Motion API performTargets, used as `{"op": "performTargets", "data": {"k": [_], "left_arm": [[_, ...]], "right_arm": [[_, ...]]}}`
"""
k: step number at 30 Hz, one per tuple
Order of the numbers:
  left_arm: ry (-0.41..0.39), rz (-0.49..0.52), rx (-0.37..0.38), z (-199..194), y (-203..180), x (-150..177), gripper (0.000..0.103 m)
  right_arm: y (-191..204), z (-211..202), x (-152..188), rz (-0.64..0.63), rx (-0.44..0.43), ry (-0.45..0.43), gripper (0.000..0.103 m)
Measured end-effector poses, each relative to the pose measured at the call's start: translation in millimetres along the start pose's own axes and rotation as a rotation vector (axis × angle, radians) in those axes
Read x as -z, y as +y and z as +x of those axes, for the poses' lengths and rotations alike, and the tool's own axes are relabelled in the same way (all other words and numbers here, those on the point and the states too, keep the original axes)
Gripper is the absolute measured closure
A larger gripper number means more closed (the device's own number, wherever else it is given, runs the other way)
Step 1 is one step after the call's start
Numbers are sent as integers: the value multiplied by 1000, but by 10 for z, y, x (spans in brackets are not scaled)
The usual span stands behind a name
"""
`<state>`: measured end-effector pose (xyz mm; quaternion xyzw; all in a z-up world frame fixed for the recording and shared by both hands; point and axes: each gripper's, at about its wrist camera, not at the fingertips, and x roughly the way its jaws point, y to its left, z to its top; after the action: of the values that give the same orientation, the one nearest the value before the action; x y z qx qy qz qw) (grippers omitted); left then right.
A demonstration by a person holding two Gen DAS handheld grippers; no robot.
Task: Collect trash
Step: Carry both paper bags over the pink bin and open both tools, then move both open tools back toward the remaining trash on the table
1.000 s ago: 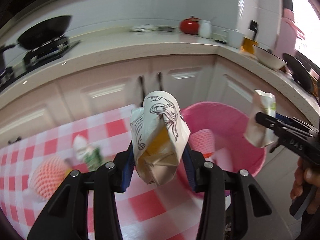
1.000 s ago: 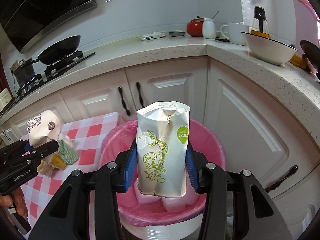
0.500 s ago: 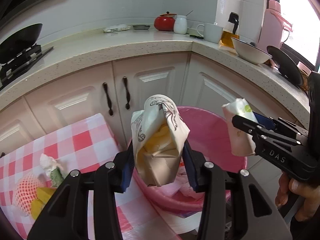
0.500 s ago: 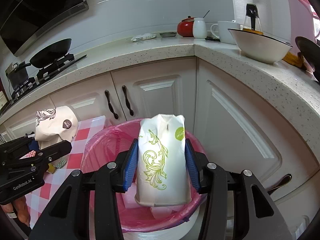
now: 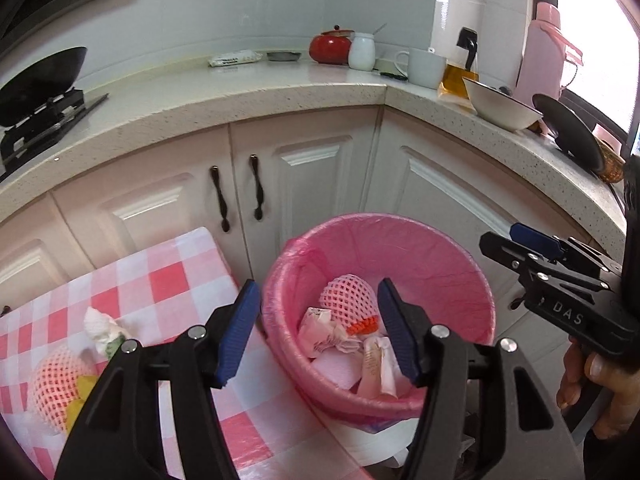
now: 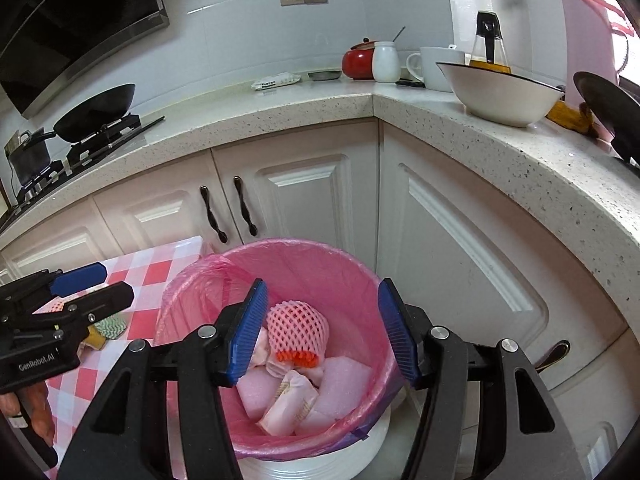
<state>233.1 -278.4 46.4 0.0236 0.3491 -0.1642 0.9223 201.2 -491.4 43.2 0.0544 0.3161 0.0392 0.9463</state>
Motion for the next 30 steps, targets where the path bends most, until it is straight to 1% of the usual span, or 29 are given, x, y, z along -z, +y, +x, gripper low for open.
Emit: {"op": "performTargets", "data": {"k": [6,8,11,16,20,23,27,30], "left_arm": [[-10,-40,-35,-171,244,135,43],[-11,-57,-56,-243,374,203,43],[-17,-85,-79,-355,571,298,43],[-28,-140,-134,-593,966,490,43],[-44,-178,-187,-819,1315,652,39],[-49,-214,-225,-991,1605,788,38],[-46,-246,-263,-1148,1923,941,37],[-39,-274,-284,-1239,2163,1056,36]], "right_arm": [[154,-142,45,4,-26,-26,38],[232,-201,61,2,-28,-39,32],[393,-294,98,-3,-42,-55,27],[680,-386,170,10,-77,-60,23],[944,-428,216,2,-113,-63,23],[1173,-439,269,-6,-139,-63,21],[1452,-436,330,-44,-128,-71,21],[1665,-399,363,-57,-142,-62,21]]}}
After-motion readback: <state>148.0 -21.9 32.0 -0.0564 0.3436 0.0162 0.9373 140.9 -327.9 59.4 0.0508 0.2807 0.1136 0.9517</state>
